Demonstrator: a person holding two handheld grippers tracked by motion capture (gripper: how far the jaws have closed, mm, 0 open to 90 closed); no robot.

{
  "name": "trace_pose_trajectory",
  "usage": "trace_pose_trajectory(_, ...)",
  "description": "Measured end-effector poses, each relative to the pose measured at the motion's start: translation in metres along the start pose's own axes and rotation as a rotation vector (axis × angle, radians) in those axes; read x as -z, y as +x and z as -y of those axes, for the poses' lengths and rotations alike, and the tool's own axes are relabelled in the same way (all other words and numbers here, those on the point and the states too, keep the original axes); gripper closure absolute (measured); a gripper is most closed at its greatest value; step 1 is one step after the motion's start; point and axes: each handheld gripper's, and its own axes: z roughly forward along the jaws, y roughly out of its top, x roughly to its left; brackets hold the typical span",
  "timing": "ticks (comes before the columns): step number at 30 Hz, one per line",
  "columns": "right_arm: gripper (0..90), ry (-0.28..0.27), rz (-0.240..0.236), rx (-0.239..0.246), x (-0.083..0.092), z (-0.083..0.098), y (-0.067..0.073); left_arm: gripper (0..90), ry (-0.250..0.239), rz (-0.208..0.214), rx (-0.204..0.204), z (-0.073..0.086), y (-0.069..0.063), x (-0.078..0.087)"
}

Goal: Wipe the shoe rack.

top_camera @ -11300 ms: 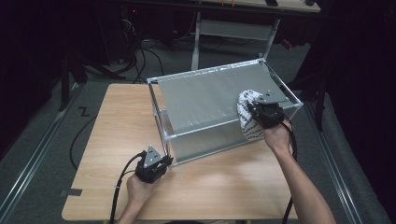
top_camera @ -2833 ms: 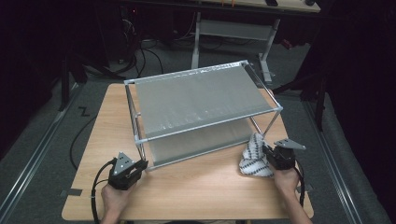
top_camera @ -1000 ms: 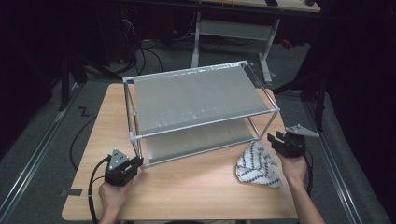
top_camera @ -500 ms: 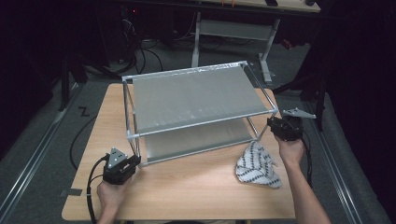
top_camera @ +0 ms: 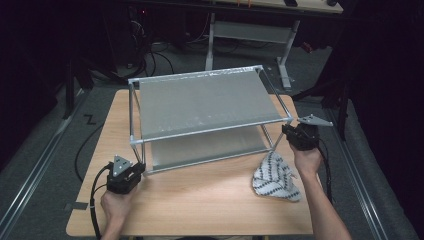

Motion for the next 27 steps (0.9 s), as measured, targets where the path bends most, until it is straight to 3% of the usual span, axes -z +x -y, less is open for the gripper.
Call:
trace_pose_trajectory(18, 81.0, -0.004, -0.061, 0.034, 0.005, 0.003, 0.022, 80.9, 0.01, -0.1, 0.053, -0.006, 0.024, -0.006)
trace_pose_trajectory(27, 81.1, -0.013, -0.084, 0.05, 0.012, 0.009, 0.029, 80.5, 0.009, -0.119, 0.07, -0.006, 0.03, -0.005)
